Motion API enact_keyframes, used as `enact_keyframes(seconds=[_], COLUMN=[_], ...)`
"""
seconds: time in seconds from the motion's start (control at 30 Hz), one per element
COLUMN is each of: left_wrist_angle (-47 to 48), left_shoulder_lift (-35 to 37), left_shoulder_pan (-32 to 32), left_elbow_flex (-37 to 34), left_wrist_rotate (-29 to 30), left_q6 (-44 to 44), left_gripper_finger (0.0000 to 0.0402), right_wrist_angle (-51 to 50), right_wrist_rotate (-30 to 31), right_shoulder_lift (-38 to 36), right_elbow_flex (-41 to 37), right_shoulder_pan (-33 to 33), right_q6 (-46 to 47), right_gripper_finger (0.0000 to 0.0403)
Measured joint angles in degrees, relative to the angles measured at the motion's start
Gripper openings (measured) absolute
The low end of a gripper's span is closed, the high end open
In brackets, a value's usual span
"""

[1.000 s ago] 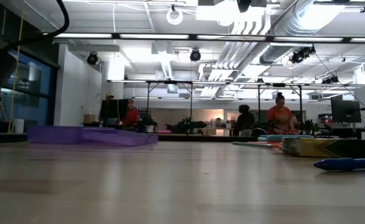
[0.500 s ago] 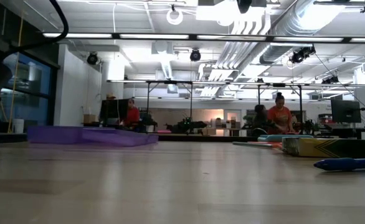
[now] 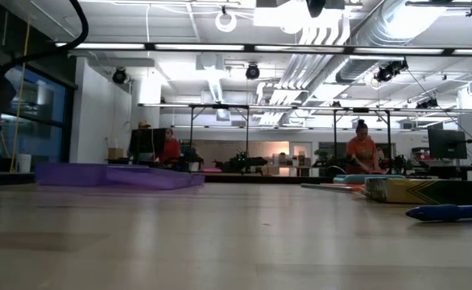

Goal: Pack school essentials
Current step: Put the pink pen into the purple supply box

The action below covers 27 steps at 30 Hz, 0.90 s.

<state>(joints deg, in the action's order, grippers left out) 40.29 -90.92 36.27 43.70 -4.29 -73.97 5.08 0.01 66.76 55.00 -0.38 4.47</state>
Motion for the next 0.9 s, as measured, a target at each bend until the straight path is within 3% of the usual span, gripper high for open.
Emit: enact_keyframes(seconds=[0.27,0.4,0.6,0.73,0.9], left_wrist_angle=[1.53,2.44,-1.27,-9.57,-26.27], left_shoulder_lift=[5.91,13.45,27.72,34.74,38.94], left_shoulder_pan=[-3.6,-7.63,-16.59,-23.99,-33.77], left_elbow_flex=[-0.24,-0.23,1.25,2.82,2.93], left_wrist_rotate=[1.09,1.2,9.54,16.1,14.45], left_q6=[6.29,9.6,18.88,30.35,44.31], left_gripper_finger=[0.0019,0.0011,0.0011,0.0011,0.0011], right_wrist_angle=[0.01,0.06,0.06,0.22,0.59], right_wrist_rotate=[0.0,0.0,0.0,0.0,-0.49], right_shoulder_lift=[0.0,0.0,0.0,0.0,0.0], right_elbow_flex=[0.0,0.0,0.0,0.0,0.0], right_shoulder_pan=[0.0,0.0,0.0,0.0,0.0], right_q6=[0.0,0.0,1.07,1.11,2.67], right_gripper_finger=[0.0,0.0,0.0,0.0,0.0])
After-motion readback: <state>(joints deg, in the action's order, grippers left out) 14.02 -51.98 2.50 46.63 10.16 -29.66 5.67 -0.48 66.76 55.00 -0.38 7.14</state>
